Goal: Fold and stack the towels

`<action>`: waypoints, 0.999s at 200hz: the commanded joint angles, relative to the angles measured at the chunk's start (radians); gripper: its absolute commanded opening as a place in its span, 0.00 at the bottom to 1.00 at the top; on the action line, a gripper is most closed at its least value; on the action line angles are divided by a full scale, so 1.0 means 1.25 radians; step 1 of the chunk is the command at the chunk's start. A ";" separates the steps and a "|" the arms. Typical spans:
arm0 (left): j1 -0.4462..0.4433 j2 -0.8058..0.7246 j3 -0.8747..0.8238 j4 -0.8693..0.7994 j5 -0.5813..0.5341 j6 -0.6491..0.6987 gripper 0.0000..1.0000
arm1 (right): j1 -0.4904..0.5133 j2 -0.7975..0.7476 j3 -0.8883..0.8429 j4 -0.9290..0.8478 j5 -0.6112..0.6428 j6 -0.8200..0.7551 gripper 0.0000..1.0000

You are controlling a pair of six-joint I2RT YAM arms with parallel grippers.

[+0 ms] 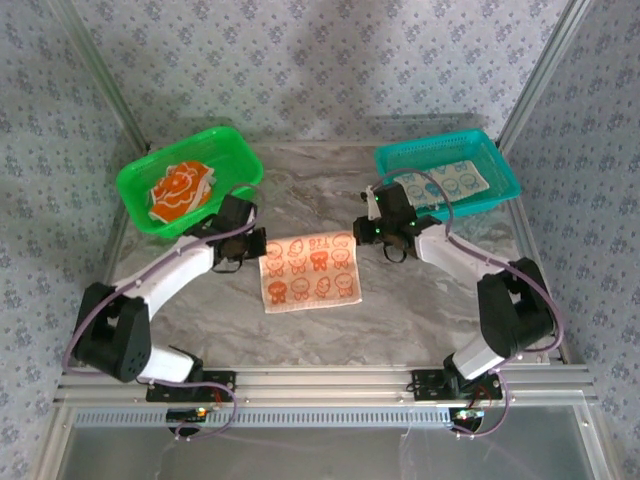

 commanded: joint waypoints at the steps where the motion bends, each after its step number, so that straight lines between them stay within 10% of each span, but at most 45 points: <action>1: -0.041 -0.069 -0.057 0.077 -0.104 0.007 0.00 | 0.022 -0.064 -0.055 0.033 -0.001 -0.012 0.00; 200: -0.416 -0.342 -0.382 0.147 -0.427 -0.215 0.00 | 0.160 -0.243 -0.384 0.186 0.150 0.038 0.00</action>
